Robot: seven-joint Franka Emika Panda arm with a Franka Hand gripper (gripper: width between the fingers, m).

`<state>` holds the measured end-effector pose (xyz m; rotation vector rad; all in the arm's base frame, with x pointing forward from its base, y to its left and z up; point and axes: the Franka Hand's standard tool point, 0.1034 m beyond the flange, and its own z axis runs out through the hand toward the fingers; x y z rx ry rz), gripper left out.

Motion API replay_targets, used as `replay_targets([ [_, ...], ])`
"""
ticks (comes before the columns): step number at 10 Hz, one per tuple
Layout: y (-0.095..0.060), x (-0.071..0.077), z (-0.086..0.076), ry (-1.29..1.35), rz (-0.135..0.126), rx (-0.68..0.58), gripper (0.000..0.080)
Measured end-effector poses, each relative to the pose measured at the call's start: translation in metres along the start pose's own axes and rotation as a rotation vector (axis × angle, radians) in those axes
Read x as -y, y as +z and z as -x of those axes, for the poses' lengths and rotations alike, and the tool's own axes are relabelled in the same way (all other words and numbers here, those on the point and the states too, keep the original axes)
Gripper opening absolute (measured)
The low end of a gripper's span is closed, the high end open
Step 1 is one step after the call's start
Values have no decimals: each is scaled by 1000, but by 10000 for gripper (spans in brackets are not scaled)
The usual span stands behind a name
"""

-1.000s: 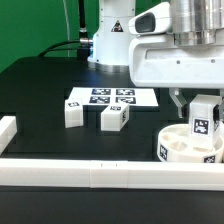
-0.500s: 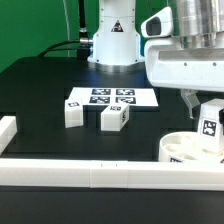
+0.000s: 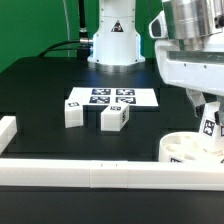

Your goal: Assemble stool

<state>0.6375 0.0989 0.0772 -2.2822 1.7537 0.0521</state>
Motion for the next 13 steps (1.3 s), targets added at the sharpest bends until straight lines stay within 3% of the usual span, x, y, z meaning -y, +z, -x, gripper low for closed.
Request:
replay_targets([
  [3,1,0,1,232,-19,40,340],
  [10,3,1,9,566,-21,87,353],
  [11,2,1,9,549,-22,87,524],
  [12,0,2,9,538,-24,88,524],
  [13,-4,4,9,518,-30,88,627],
])
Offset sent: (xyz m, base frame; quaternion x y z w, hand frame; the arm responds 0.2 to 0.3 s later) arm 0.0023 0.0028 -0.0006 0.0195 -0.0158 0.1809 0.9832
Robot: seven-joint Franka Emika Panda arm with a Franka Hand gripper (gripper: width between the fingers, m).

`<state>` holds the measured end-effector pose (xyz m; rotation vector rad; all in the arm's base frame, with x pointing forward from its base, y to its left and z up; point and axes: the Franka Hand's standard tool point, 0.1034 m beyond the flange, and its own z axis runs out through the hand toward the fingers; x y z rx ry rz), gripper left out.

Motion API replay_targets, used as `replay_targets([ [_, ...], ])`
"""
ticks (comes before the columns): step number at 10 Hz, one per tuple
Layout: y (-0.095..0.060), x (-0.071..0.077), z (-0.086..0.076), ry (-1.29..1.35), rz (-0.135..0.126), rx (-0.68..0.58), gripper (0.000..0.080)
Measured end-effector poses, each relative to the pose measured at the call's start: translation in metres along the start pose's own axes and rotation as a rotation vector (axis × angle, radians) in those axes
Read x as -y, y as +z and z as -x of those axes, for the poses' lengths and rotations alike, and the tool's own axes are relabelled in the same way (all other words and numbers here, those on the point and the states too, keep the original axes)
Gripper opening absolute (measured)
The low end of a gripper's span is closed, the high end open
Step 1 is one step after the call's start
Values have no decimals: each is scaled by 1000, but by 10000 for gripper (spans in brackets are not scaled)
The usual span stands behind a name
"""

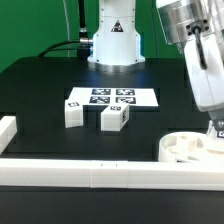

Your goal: Assemble stool

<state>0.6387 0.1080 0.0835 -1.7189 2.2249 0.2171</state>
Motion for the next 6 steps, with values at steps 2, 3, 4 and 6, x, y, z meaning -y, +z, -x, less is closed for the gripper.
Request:
replay_targets([
  [2,-13,6,5,-47,-18,6,643],
  [3,-18,9,6,-61,-28,7,648],
  [4,-15,7,6,-84,-23,6,649],
  [6,-14,7,6,-106,-22,6,649],
])
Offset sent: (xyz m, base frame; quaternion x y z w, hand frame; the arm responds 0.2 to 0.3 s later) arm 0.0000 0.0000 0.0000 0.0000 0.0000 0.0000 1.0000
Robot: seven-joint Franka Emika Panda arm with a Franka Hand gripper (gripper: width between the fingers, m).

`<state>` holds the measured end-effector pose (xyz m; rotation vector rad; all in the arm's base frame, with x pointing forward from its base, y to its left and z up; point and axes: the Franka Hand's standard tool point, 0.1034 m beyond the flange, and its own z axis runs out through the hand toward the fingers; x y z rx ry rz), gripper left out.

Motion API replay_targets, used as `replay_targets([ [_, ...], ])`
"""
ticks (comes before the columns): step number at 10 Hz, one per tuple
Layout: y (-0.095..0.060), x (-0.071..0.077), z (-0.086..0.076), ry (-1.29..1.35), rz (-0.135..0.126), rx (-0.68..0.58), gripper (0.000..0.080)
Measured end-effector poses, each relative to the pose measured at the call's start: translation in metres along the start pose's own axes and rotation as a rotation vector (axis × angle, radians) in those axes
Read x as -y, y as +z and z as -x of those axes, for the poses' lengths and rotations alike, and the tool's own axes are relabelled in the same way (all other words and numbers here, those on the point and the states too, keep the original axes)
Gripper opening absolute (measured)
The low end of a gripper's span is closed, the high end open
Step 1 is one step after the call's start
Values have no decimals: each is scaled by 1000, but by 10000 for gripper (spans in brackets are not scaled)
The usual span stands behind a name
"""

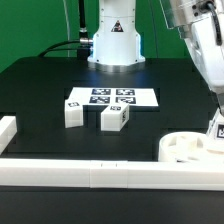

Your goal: Assemble stool

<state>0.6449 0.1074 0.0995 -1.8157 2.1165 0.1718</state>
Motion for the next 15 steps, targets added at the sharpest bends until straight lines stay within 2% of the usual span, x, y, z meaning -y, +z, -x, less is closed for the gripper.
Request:
replay_targets([
  [1,0,-1,0,-63,9,-1,649],
  [2,-2,-4,4,-236,64,3,649],
  [5,-8,1,11,-578,84,19,649],
  [9,-7,1,10,-856,84,30,649],
  [10,-7,0,10,-936,93,27,649],
  [13,-6,-7,12,-1359,190,11,649],
  [15,-8,-5,16,-1514,199,23,649],
])
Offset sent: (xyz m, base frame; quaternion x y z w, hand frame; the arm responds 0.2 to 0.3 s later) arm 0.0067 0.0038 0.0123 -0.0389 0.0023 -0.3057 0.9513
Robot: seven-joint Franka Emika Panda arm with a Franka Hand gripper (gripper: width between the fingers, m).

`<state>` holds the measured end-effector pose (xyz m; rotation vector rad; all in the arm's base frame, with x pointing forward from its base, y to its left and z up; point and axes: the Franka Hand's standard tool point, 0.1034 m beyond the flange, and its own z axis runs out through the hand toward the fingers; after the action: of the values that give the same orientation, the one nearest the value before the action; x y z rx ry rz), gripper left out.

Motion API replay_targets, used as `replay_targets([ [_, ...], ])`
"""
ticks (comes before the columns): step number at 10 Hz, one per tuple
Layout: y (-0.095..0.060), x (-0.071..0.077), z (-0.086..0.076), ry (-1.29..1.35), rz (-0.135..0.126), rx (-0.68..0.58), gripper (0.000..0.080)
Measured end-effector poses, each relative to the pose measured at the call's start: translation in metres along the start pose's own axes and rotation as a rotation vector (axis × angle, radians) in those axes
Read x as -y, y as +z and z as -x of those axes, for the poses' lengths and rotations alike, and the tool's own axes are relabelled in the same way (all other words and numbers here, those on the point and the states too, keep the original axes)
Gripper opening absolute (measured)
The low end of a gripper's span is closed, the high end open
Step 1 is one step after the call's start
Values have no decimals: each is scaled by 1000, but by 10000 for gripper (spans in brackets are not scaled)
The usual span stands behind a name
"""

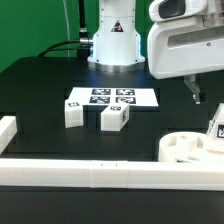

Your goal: Assemble stool

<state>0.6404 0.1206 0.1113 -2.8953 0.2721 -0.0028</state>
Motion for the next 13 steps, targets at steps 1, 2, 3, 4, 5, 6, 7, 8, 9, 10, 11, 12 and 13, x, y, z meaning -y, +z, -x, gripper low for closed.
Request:
replay_targets([
  [1,0,-1,0,-65,0,0,649],
  [2,0,-1,0,-133,1,-1,649],
  [3,0,-2,-1,-220,2,-1,649],
  [4,0,-2,-1,-254,2,-1,649],
  [5,0,-2,-1,-350,3,-1,649],
  [6,1,0,0,-520,37,2,649],
  [7,4,5,3,-690,74,13,649],
  [8,10,7,4,-799,78,22,649],
  [9,12,7,4,-852,80,25,649],
  [10,11,5,3,-884,81,25,649],
  [11,12,3,3,-945,81,29,649],
  [12,12,3,3,-986,81,31,649],
  [13,12,1,2,-1086,87,33,649],
])
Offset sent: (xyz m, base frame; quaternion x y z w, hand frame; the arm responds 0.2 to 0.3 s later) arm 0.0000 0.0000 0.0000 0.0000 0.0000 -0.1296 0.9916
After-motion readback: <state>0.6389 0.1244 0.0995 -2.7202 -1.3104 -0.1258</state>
